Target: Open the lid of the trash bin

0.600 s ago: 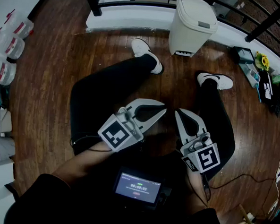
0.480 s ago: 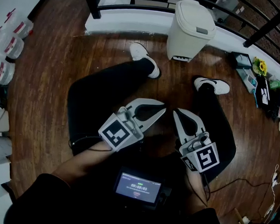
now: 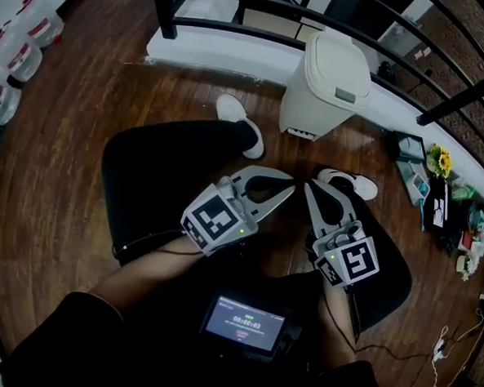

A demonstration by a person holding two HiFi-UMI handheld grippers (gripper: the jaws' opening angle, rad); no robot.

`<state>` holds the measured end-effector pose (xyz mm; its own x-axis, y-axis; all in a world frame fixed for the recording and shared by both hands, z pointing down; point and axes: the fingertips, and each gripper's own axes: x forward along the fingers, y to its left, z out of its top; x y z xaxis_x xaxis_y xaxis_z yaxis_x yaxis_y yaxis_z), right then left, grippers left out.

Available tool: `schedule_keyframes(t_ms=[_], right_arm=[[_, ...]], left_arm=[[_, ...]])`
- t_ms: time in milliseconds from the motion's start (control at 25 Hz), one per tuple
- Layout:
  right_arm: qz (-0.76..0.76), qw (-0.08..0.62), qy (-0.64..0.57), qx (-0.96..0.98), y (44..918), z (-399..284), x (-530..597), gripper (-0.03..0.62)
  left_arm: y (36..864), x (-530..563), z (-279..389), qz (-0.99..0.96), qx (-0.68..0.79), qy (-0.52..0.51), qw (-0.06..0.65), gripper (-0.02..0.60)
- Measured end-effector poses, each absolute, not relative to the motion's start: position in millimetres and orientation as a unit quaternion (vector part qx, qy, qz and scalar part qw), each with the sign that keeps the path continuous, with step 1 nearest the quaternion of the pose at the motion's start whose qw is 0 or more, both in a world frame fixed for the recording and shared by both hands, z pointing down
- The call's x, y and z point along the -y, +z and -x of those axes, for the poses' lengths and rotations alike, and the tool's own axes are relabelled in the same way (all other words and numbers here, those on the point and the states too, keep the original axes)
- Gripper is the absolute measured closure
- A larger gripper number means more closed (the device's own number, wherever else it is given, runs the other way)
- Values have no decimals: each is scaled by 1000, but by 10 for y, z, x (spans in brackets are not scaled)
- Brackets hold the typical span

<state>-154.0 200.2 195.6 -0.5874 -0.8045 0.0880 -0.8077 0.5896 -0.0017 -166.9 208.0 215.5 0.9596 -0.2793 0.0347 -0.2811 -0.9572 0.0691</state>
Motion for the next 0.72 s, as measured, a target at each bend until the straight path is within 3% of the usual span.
schedule_keyframes(t_ms=[240,720], right_arm=[[-455,16,42,889,1982,1122,-1478,572],[-437,36,57,897,2014,334,-548,574]], left_arm=[[2115,-1622,1327,-987,159,1,31,545],[2042,-730,503,-979,198,4,56,545]])
